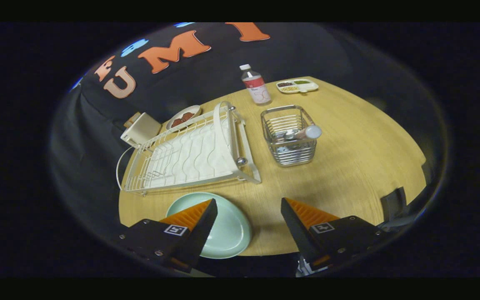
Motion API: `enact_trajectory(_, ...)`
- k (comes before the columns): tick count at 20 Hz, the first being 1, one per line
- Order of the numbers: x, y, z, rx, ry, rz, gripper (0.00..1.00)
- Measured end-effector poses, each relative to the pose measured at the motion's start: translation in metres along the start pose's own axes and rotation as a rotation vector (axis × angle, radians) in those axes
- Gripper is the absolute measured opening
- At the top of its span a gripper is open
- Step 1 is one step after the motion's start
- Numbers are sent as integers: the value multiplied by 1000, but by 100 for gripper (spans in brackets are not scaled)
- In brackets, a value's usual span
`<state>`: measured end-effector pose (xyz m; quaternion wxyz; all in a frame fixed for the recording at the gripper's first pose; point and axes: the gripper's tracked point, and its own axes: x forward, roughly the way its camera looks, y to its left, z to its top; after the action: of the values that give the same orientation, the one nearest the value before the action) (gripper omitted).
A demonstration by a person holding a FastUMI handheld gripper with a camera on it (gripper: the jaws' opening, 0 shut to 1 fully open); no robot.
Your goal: Take the plate from the dish rack, then take the spoon from the basket and place it into the plate.
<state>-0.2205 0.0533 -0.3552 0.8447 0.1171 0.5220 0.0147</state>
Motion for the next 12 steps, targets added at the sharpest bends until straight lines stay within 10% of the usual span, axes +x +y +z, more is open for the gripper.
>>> enact_trajectory(6,-8,-30,52,-143,-274,-102,95)
enact_trajectory(12,5,-39,81,-296,-404,-165,77)
